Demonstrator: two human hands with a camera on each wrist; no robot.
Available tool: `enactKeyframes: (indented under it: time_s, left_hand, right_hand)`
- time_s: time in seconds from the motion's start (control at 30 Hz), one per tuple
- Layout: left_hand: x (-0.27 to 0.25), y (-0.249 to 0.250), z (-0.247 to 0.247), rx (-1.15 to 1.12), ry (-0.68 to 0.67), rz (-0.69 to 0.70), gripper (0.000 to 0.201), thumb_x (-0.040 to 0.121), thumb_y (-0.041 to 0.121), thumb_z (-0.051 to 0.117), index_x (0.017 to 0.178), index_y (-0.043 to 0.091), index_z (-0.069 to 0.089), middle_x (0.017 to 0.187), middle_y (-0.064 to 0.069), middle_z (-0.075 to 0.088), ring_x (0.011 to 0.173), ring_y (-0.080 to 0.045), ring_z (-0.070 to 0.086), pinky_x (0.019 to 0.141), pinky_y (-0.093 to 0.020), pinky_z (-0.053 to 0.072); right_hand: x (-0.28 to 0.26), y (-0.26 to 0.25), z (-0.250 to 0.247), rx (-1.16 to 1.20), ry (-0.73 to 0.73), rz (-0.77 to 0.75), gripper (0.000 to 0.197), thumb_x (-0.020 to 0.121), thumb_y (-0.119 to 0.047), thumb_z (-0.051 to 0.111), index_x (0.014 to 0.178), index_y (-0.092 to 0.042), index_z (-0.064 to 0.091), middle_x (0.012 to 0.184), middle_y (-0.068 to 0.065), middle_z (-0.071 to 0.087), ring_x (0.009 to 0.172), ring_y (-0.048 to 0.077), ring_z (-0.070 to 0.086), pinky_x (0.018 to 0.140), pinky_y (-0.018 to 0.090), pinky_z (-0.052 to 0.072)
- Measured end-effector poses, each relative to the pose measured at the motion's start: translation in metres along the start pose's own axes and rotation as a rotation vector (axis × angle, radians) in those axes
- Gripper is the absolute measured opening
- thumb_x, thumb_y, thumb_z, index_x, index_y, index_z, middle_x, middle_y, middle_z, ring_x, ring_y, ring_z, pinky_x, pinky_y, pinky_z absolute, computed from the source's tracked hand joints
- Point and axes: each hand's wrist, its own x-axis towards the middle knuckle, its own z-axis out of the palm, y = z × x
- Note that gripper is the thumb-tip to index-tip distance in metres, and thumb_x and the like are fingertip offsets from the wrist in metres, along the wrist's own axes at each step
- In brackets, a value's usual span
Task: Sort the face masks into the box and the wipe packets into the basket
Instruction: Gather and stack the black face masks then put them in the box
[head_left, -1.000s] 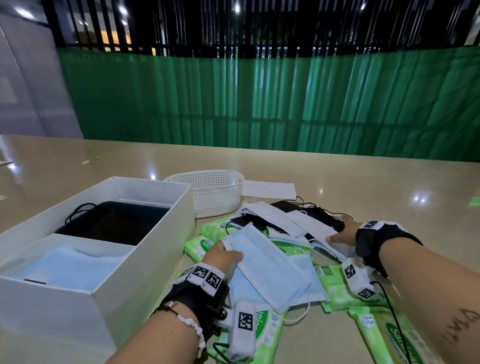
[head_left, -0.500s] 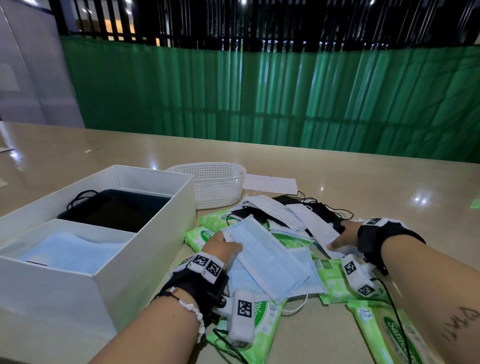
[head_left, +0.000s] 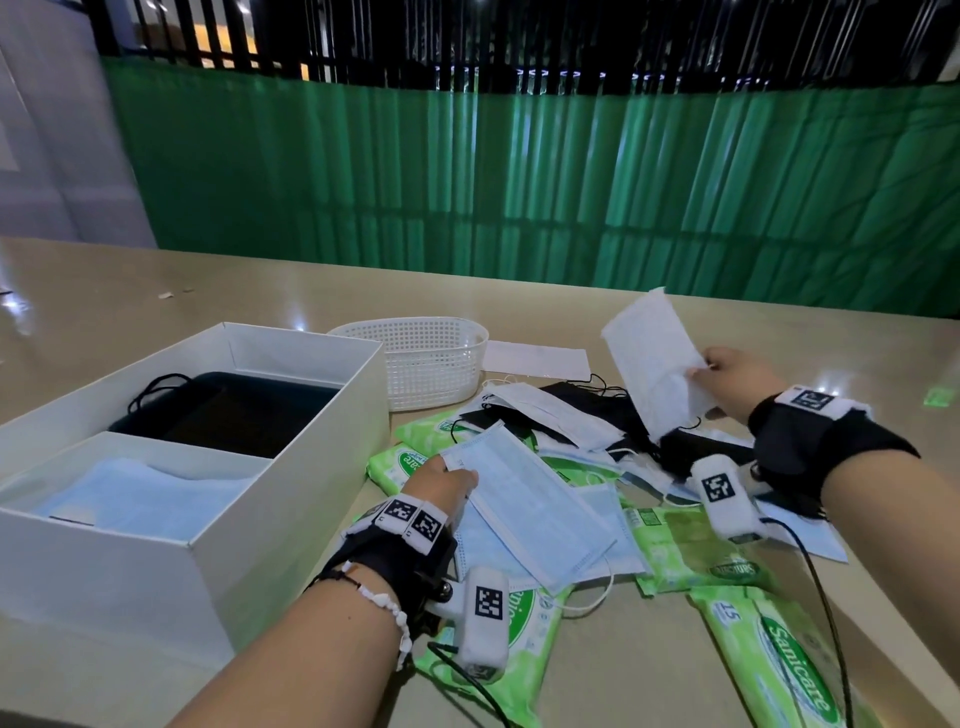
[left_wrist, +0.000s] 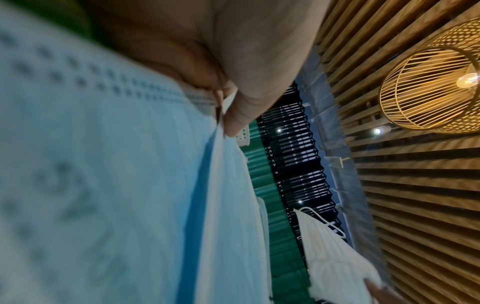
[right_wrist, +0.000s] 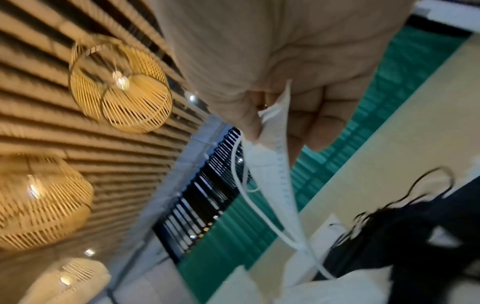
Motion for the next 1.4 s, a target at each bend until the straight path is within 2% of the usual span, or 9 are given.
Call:
enactKeyframes:
  time_s: [0.17,0.3,0.53,0.73,0.9,1.0,1.13,1.27,1.4]
  left_hand:
    - [0.006,0.001,0.003,-0.148,-0.025,-0.041,0.034,0.081,0.045,0.054,0.096,0.015,0.059,0.115,-0.017,0.063,0.105,-0.032,0.061,0.094,-0.041,0.049]
    - [0.001,0.004,0.001,-0.501,-0.103,-0.197,0.058,0.094,0.059,0.034,0.090,0.009,0.064,0.090,-0.014,0.067,0.079,-0.030,0.064,0.058,-0.030,0.047]
    - [0.003,0.003,-0.001,-0.576,-0.154,-0.159,0.083,0.089,0.070,0.017,0.126,0.007,0.056,0.125,-0.023,0.058,0.088,-0.030,0.062,0.058,-0.032,0.046]
    - [0.000,0.005,-0.005,-0.378,-0.137,-0.152,0.066,0.071,0.075,0.054,0.084,0.011,0.063,0.069,-0.010,0.070,0.068,-0.024,0.062,0.060,-0.027,0.048]
    - [-0.008,-0.001,-0.007,-0.040,-0.108,0.020,0.045,0.091,0.016,0.060,0.120,-0.017,0.052,0.061,-0.007,0.048,0.049,-0.014,0.041,0.038,-0.013,0.034]
    - [-0.013,0.002,-0.009,-0.036,-0.115,0.030,0.045,0.089,0.018,0.062,0.121,-0.011,0.050,0.090,-0.019,0.059,0.075,-0.028,0.058,0.064,-0.021,0.045]
    - [-0.015,0.008,-0.010,-0.161,-0.118,0.093,0.023,0.074,0.027,0.074,0.087,0.017,0.059,0.093,-0.011,0.065,0.085,-0.027,0.062,0.087,-0.041,0.051]
    - [-0.022,0.026,-0.015,-0.251,-0.156,0.179,0.030,0.069,0.025,0.072,0.095,0.018,0.059,0.106,-0.015,0.066,0.100,-0.032,0.063,0.097,-0.046,0.048]
    - [-0.034,0.039,-0.019,-0.397,-0.197,0.165,0.018,0.087,0.014,0.063,0.104,0.012,0.060,0.087,-0.010,0.064,0.075,-0.022,0.061,0.066,-0.031,0.053]
  right_hand:
    - [-0.036,-0.033,0.003,0.569,-0.284,-0.066,0.017,0.094,-0.003,0.046,0.093,-0.015,0.058,0.097,0.013,0.062,0.076,0.019,0.061,0.067,0.028,0.053]
    - [-0.056,-0.037,0.018,0.714,-0.644,-0.070,0.059,0.051,-0.027,0.088,0.101,-0.009,0.063,0.091,0.009,0.070,0.073,0.016,0.068,0.060,0.024,0.056]
    - [-0.075,-0.021,0.062,0.181,-0.700,0.034,0.007,0.091,-0.005,0.052,0.092,-0.011,0.055,0.081,0.014,0.053,0.060,0.019,0.050,0.049,0.025,0.044]
    - [-0.090,-0.023,0.090,-0.120,-0.716,0.045,0.009,0.090,-0.009,0.054,0.094,-0.014,0.048,0.080,0.011,0.051,0.063,0.019,0.053,0.051,0.020,0.047]
    - [-0.089,-0.035,0.087,-0.274,-0.578,-0.102,0.008,0.093,-0.028,0.052,0.089,-0.021,0.051,0.072,-0.005,0.055,0.068,0.014,0.051,0.061,0.024,0.039]
    - [-0.089,-0.039,0.073,-0.428,-0.504,-0.198,0.017,0.094,-0.025,0.049,0.109,-0.023,0.057,0.103,-0.006,0.056,0.091,0.014,0.054,0.067,0.017,0.045]
    - [-0.093,-0.039,0.064,-0.583,-0.614,-0.247,0.040,0.091,-0.028,0.055,0.131,-0.027,0.049,0.136,-0.004,0.045,0.124,0.016,0.045,0.098,0.023,0.038]
    - [-0.093,-0.036,0.062,-0.441,-0.639,-0.253,0.016,0.087,-0.033,0.061,0.095,-0.020,0.067,0.093,-0.007,0.064,0.083,0.011,0.058,0.070,0.022,0.045]
    - [-0.086,-0.027,0.046,-0.223,-0.625,-0.199,0.017,0.083,-0.029,0.068,0.071,-0.018,0.065,0.061,-0.010,0.056,0.059,0.011,0.049,0.063,0.024,0.040]
